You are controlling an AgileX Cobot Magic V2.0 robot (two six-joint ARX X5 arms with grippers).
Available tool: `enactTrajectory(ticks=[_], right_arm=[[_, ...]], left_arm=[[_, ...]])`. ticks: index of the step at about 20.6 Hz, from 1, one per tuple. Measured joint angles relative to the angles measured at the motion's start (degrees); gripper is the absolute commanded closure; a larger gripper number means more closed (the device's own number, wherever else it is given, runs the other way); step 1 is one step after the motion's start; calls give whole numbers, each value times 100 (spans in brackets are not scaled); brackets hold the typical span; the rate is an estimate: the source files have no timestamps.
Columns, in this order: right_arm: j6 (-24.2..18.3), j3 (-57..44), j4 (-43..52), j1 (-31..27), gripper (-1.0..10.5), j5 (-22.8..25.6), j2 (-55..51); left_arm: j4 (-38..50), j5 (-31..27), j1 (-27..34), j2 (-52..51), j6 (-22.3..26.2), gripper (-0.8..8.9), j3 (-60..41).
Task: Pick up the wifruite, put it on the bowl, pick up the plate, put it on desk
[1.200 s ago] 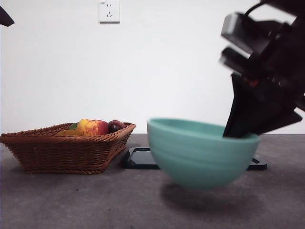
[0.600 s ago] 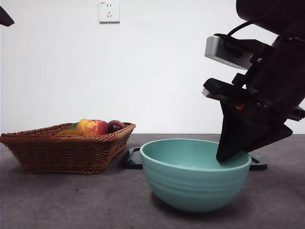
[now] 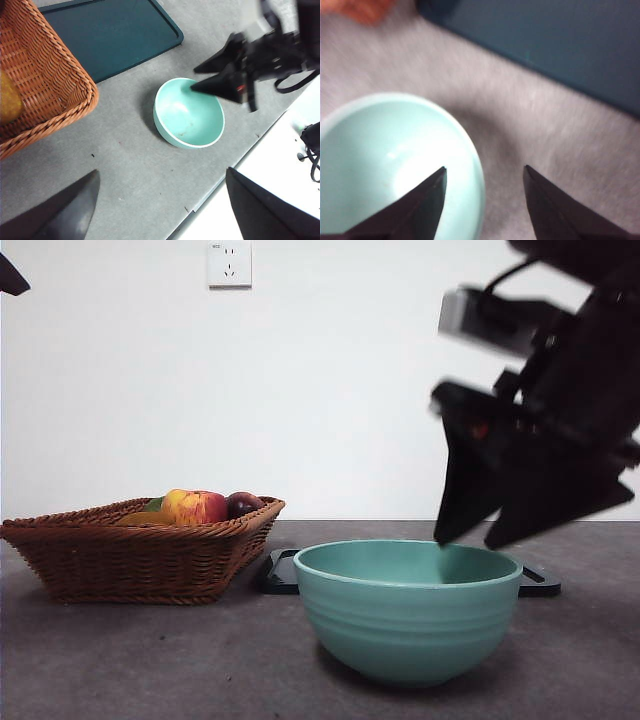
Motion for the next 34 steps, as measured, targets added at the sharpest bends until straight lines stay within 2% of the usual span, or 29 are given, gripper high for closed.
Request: enactTrajectory(ticks=[4, 9, 13, 17, 19, 24, 34], right_arm=[[11, 409, -553, -2, 702, 0, -680], [-9, 1351, -1722, -2, 702, -142, -1325], [-17, 1867, -2417, -2, 702, -802, -1624], [-20, 1930, -2927, -2, 702, -1821, -1884], [-20, 1930, -3263, -2, 702, -2138, -1991], [-20, 1930, -3799, -2, 702, -2179, -2059], [-52, 1930, -3840, -2, 702, -2179, -2061]], left_arm=[[0, 0, 0, 0, 0, 411, 0], [0, 0, 0, 0, 0, 411, 0], [0, 0, 0, 0, 0, 411, 0], [0, 0, 0, 0, 0, 411, 0], [0, 0, 0, -2, 0, 411, 0], [-2, 0, 0, 0, 0, 411, 0], [-44, 0, 0, -2, 0, 411, 0]])
